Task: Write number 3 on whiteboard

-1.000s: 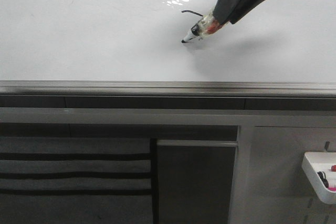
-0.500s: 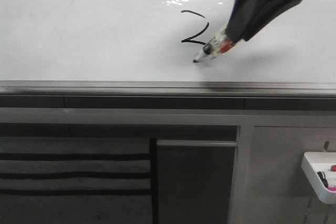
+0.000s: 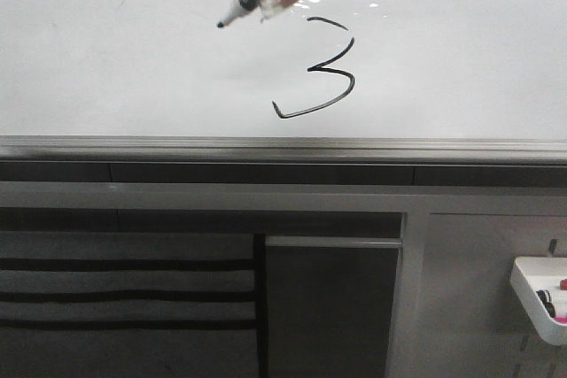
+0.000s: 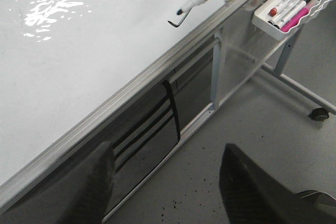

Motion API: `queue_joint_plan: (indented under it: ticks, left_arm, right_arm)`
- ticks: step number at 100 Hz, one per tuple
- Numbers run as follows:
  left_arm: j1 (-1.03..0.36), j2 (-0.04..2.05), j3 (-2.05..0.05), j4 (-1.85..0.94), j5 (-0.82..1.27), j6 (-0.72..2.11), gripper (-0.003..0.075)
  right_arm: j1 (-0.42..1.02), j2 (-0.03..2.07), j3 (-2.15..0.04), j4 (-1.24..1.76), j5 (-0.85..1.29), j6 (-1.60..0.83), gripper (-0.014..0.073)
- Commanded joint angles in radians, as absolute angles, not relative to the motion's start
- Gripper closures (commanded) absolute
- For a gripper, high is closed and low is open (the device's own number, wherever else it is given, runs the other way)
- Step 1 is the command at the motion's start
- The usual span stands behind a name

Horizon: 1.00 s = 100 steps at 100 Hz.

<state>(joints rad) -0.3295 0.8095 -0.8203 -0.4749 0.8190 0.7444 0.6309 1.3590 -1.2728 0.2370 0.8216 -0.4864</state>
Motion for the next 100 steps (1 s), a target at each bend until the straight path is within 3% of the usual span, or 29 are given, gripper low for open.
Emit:
queue_joint_plan:
  ticks: [1,27,51,81,89,100]
  left_arm:
    - [-0.331,0.823,-0.853,-0.543,0.765,0.781,0.0311]
    - [-0.465,0.973,-0.956,-0.642,0.806,1.051,0.0311]
    - [-0.628,1.171,-1.082,-0.627,0.799,1.157,0.0311]
    - [-0.67,1.348,-1.205,-0.627,0.804,1.162,0.0312]
    - [-0.67,1.352,-1.209,-0.627,0.806,1.162,0.0342]
    - [-0.67,1.352,-1.209,-0.633,0.818,1.164,0.0447]
  right_arm:
    - [0.651,1.277,-1.298,0.243,0.842,-0.575,0.0631]
    - [0.703,1.235,-1.294,0.243,0.951,-0.852,0.0631]
    - [0.703,1.237,-1.294,0.243,0.945,-0.856,0.0631]
    - [0.703,1.237,-1.294,0.243,0.947,-0.856,0.0631]
    - [0.703,1.237,-1.294,0.243,0.947,-0.856,0.063]
    - [0.701,1.237,-1.294,0.243,0.947,-0.856,0.0631]
